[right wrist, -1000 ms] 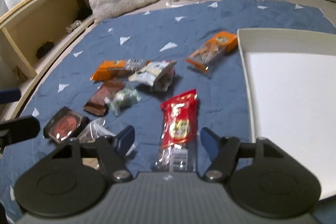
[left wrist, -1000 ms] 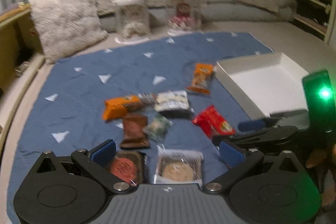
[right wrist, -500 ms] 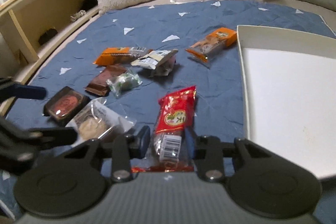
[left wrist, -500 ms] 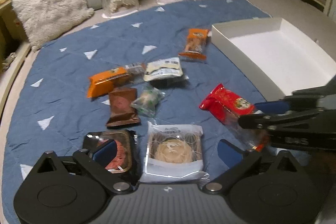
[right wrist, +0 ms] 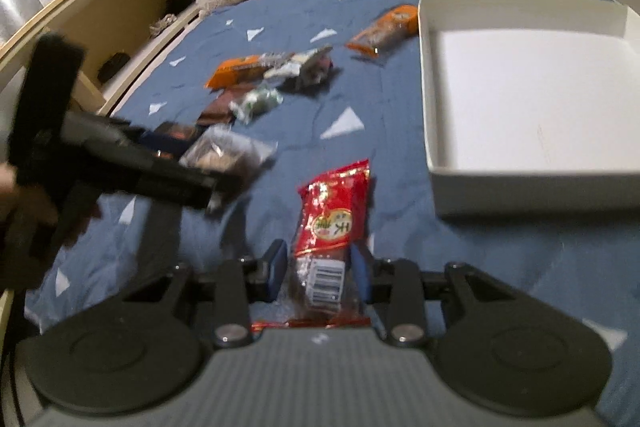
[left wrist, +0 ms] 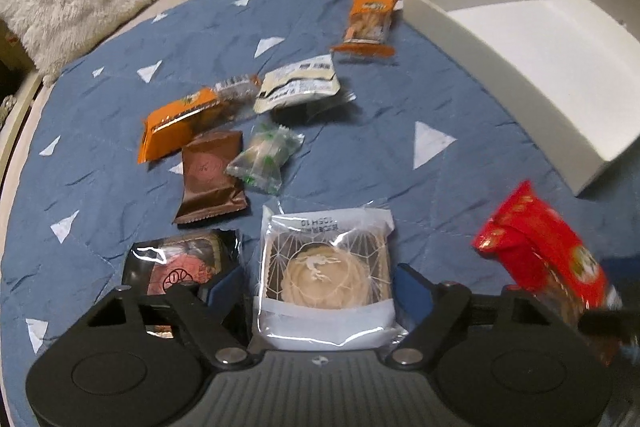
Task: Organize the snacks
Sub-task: 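Carry the red packet and round cake into the white tray and release both, then lift both tools out of the tray and move back over the snacks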
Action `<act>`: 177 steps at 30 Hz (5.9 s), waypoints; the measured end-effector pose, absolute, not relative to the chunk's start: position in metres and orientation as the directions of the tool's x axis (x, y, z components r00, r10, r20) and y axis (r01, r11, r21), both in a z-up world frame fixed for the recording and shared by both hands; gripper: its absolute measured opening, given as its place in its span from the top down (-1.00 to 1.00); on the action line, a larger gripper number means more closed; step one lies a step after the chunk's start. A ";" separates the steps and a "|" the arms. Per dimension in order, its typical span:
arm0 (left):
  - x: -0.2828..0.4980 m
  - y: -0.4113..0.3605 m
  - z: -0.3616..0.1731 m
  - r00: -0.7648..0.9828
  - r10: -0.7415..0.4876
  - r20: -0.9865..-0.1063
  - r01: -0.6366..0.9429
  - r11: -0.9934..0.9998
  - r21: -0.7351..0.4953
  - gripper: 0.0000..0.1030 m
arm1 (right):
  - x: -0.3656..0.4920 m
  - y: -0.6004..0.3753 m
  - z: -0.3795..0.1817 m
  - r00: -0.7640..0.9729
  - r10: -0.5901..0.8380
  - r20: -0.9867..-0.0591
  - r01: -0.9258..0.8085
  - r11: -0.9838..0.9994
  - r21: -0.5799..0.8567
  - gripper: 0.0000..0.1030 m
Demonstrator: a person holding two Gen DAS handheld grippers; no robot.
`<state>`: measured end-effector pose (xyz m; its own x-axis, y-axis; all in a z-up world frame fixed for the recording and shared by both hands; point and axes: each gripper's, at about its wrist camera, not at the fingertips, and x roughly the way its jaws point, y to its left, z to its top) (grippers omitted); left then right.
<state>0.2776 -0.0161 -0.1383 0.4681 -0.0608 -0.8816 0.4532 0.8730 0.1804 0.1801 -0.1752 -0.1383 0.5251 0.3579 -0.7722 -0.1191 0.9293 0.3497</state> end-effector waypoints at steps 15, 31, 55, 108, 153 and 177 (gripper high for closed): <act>0.278 -0.011 -0.150 0.453 -0.049 -0.890 0.331 0.936 0.117 -0.30 | 0.202 -0.156 -0.150 0.488 0.286 -0.825 -0.085 0.956 0.281 0.17; 0.214 -0.010 -0.092 0.572 -0.096 -0.814 0.198 0.980 0.023 -0.30 | 0.188 -0.178 -0.102 0.601 0.331 -0.727 -0.153 0.941 0.302 0.25; 0.257 -0.207 -0.089 0.508 -0.359 -0.783 0.316 0.923 -0.219 -0.30 | 0.225 -0.377 -0.084 0.698 0.069 -0.713 0.047 0.989 0.142 0.23; 0.239 -0.239 -0.105 0.346 -0.462 -0.817 0.294 0.880 -0.373 -1.00 | 0.196 -0.441 -0.087 0.662 -0.017 -0.750 0.146 0.983 0.107 -0.73; 0.196 -0.044 -0.043 0.533 -0.303 -0.790 0.221 0.951 -0.216 -1.00 | 0.183 -0.308 -0.043 0.709 -0.008 -0.705 0.062 0.997 0.051 -0.99; 0.228 0.096 -0.029 0.589 -0.220 -0.778 0.163 0.975 -0.152 -1.00 | 0.241 -0.153 0.008 0.710 0.138 -0.691 -0.101 0.990 0.094 -0.99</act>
